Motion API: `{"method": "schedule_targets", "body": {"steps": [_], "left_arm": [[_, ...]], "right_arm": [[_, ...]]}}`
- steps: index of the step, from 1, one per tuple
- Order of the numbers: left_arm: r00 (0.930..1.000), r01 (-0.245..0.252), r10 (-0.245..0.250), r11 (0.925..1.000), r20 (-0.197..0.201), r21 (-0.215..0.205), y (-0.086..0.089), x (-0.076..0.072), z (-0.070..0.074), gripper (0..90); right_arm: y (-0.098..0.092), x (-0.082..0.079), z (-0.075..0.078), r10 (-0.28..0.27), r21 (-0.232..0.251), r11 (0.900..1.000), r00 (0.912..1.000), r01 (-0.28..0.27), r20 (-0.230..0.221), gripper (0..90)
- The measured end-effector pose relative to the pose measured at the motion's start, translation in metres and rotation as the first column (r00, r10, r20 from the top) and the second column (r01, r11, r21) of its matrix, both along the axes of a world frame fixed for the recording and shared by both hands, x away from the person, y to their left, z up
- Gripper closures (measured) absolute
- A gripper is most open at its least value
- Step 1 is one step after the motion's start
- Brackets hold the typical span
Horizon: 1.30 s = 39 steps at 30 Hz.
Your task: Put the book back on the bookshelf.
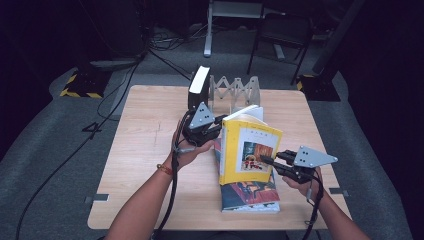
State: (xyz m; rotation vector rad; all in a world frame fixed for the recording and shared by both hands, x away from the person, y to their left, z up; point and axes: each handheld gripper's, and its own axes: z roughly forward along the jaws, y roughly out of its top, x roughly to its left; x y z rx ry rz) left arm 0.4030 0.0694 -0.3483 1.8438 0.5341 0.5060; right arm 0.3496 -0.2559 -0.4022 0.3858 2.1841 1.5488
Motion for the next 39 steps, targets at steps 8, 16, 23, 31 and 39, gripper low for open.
{"method": "schedule_targets", "body": {"steps": [8, 16, 23, 31, 39], "left_arm": [[1.0, -0.002, 0.002, 0.9996, 0.002, 0.03, 0.014, -0.018, -0.014, 66.7], [0.9989, 0.017, -0.012, 0.9949, -0.045, 0.1, 0.023, -0.036, -0.042, 63.3], [0.9944, 0.054, -0.04, 0.9882, -0.098, 0.144, 0.019, -0.044, -0.064, 62.0], [0.9853, 0.08, -0.043, 0.9706, -0.165, 0.227, 0.019, -0.053, -0.092, 60.2], [0.9763, 0.117, -0.066, 0.9616, -0.206, 0.248, 0.017, -0.064, -0.105, 56.6]], "right_arm": [[-0.002, -0.007, -0.002, 0.012, 0.005, 1.0, 0.9999, -0.013, 0.009, 88.7], [-0.003, -0.009, -0.004, 0.009, 0.01, 1.0, 0.9999, -0.009, 0.012, 88.8], [-0.004, -0.012, -0.004, 0.011, 0.006, 1.0, 0.9997, -0.011, 0.022, 88.8], [-0.005, -0.014, -0.005, 0.009, 0.0, 1.0, 0.9995, -0.009, 0.031, 88.9], [-0.006, -0.017, -0.006, 0.011, -0.001, 1.0, 0.9993, -0.011, 0.036, 88.9]]}}
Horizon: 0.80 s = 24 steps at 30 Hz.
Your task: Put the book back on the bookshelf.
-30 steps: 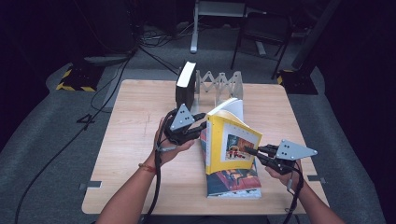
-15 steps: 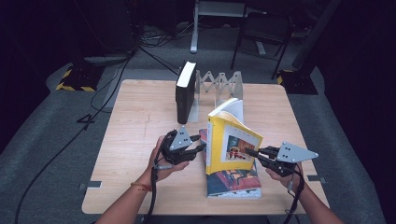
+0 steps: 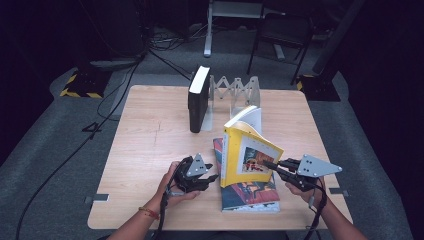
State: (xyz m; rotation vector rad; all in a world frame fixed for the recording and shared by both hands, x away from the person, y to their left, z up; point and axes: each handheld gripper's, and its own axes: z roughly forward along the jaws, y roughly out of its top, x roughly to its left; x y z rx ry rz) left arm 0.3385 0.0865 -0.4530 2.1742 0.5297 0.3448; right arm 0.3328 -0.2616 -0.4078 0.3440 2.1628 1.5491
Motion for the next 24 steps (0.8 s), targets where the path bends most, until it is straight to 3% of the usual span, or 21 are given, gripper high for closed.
{"method": "schedule_targets", "body": {"steps": [3, 5, 7, 9, 14, 20, 24], "left_arm": [[0.9996, 0.019, -0.019, 0.9998, -0.02, 0.002, -0.006, -0.007, -0.005, 54.1], [0.9998, 0.007, -0.007, 0.9999, -0.017, 0.014, -0.009, -0.009, -0.008, 53.1], [0.9992, 0.019, -0.019, 0.9998, -0.037, 0.001, -0.011, -0.01, -0.009, 50.8], [0.9992, 0.028, -0.027, 0.9994, -0.03, 0.021, -0.012, -0.012, -0.009, 49.6], [0.9947, 0.065, -0.063, 0.9975, -0.081, 0.026, -0.007, -0.022, -0.011, 45.1], [0.9934, 0.081, -0.082, 0.9966, -0.079, -0.015, -0.02, -0.029, -0.009, 40.1], [0.9951, 0.054, -0.056, 0.998, -0.082, -0.035, -0.033, -0.025, -0.013, 34.9]], "right_arm": [[0.0, -0.002, 0.0, 0.002, -0.002, 1.0, 1.0, -0.002, 0.002, 88.9], [-0.001, -0.003, 0.0, 0.0, -0.003, 1.0, 1.0, 0.0, 0.001, 88.9], [-0.002, -0.003, 0.0, -0.003, 0.0, 1.0, 1.0, 0.003, 0.002, 89.0], [-0.003, -0.004, 0.0, -0.005, 0.002, 1.0, 1.0, 0.005, 0.0, 89.0], [-0.003, -0.009, -0.001, -0.003, -0.005, 1.0, 0.9999, 0.003, 0.011, 89.0], [-0.003, -0.01, 0.0, -0.002, -0.011, 1.0, 0.9999, 0.002, 0.014, 89.0], [-0.003, -0.012, -0.001, -0.002, -0.007, 1.0, 0.9999, 0.002, 0.012, 89.1]]}}
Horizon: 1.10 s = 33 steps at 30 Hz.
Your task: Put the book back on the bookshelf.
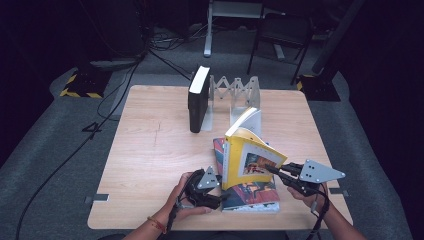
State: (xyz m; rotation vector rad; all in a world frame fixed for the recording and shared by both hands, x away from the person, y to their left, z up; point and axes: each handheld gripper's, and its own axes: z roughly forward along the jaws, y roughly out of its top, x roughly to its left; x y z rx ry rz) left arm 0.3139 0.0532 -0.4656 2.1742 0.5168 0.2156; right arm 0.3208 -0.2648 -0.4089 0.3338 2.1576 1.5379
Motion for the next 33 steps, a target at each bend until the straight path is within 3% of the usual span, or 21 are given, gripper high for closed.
{"method": "schedule_targets", "body": {"steps": [5, 14, 20, 22, 24, 25, 26, 27, 29, 30, 32, 33], "left_arm": [[0.9995, -0.028, 0.028, 0.999, 0.014, -0.035, -0.007, 0.006, 0.003, 35.8], [0.9942, -0.053, 0.066, 0.9866, 0.084, -0.155, -0.011, 0.018, 0.032, 42.7], [0.9927, -0.041, 0.063, 0.9782, 0.103, -0.204, -0.014, 0.034, 0.053, 43.8], [0.9908, -0.03, 0.054, 0.9815, 0.124, -0.189, -0.016, 0.036, 0.059, 45.3], [0.9886, -0.012, 0.041, 0.9807, 0.145, -0.195, -0.014, 0.034, 0.062, 56.3], [0.9891, 0.004, 0.025, 0.9798, 0.145, -0.2, -0.011, 0.034, 0.062, 64.7], [0.9903, 0.041, -0.012, 0.9759, 0.138, -0.214, -0.01, 0.032, 0.061, 69.8], [0.9878, 0.066, -0.035, 0.9773, 0.152, -0.201, -0.01, 0.029, 0.062, 72.7], [0.978, 0.085, -0.054, 0.9853, 0.202, -0.148, -0.015, 0.02, 0.065, 73.8], [0.9772, 0.079, -0.048, 0.9863, 0.207, -0.145, -0.016, 0.019, 0.065, 73.9], [0.9836, 0.071, -0.04, 0.9822, 0.176, -0.174, -0.014, 0.022, 0.063, 74.1], [0.9837, 0.073, -0.042, 0.981, 0.175, -0.18, -0.012, 0.023, 0.063, 74.1]], "right_arm": [[0.001, 0.0, 0.0, -0.001, 0.001, 1.0, 1.0, 0.001, 0.001, 89.0], [0.0, -0.003, -0.001, 0.008, 0.005, 1.0, 1.0, -0.008, -0.001, 88.9], [0.001, -0.002, 0.0, 0.009, 0.002, 1.0, 1.0, -0.009, 0.003, 88.7], [0.002, -0.002, 0.0, 0.009, 0.0, 1.0, 1.0, -0.009, 0.003, 88.5], [0.002, -0.002, 0.0, -0.013, -0.005, 1.0, 0.9998, 0.014, 0.015, 84.7], [0.002, -0.001, 0.0, -0.045, -0.015, 0.999, 0.9986, 0.045, 0.028, 78.2], [0.001, 0.002, 0.0, -0.059, -0.007, 0.998, 0.9981, 0.059, 0.021, 76.4], [-0.001, 0.004, 0.0, -0.061, 0.003, 0.998, 0.9981, 0.061, 0.011, 74.9], [-0.002, 0.007, 0.001, -0.09, 0.005, 0.996, 0.9959, 0.09, 0.008, 70.7], [-0.003, 0.009, 0.001, -0.089, 0.008, 0.996, 0.996, 0.089, 0.004, 69.0], [-0.002, 0.01, 0.003, -0.104, 0.007, 0.995, 0.9944, 0.104, 0.016, 62.6], [-0.003, 0.011, 0.005, -0.12, 0.013, 0.993, 0.9926, 0.119, 0.022, 57.1]]}}
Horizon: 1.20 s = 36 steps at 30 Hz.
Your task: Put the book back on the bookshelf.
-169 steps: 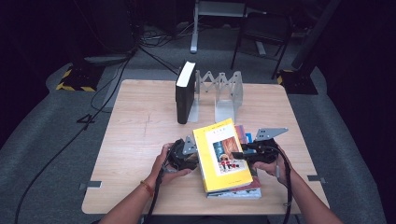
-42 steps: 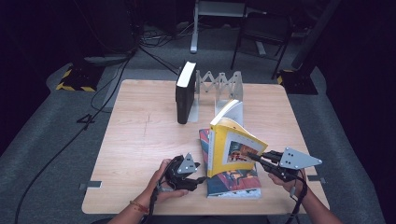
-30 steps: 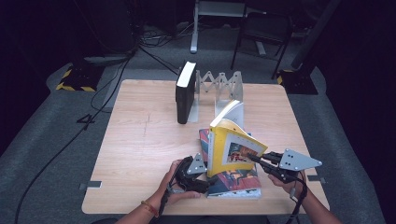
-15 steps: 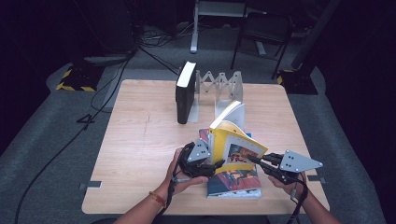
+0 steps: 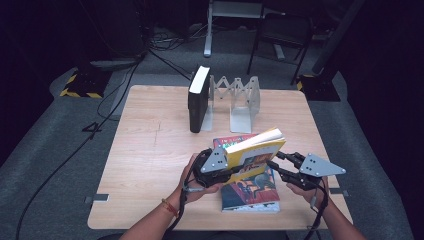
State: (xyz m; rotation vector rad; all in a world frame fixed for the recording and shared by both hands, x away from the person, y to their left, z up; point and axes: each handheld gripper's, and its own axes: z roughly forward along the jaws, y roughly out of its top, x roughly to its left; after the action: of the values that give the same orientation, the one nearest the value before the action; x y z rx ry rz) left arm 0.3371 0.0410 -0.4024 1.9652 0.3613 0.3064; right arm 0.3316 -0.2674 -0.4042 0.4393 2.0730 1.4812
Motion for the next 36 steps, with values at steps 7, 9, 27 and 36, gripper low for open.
{"method": "schedule_targets", "body": {"steps": [7, 9, 27, 36], "left_arm": [[0.9994, 0.014, -0.015, 0.9998, 0.033, 0.015, -0.001, -0.003, 0.0, 74.1], [0.9995, 0.01, -0.01, 0.9999, 0.029, 0.006, 0.0, -0.001, 0.0, 73.9], [0.998, 0.007, -0.003, 0.9981, 0.062, -0.062, -0.002, 0.001, 0.021, 71.8], [0.9955, 0.004, 0.006, 0.9937, 0.095, -0.112, -0.001, 0.0, 0.038, 73.0]], "right_arm": [[-0.007, 0.016, 0.009, -0.016, 0.076, 0.997, 0.9971, 0.022, -0.075, 39.4], [-0.006, 0.018, 0.008, 0.006, 0.09, 0.996, 0.9963, 0.001, -0.086, 44.8], [0.004, 0.016, 0.002, 0.056, 0.059, 0.997, 0.9949, -0.052, -0.083, 59.6], [0.004, 0.015, -0.001, 0.043, 0.052, 0.998, 0.9937, -0.038, -0.103, 52.1]]}}
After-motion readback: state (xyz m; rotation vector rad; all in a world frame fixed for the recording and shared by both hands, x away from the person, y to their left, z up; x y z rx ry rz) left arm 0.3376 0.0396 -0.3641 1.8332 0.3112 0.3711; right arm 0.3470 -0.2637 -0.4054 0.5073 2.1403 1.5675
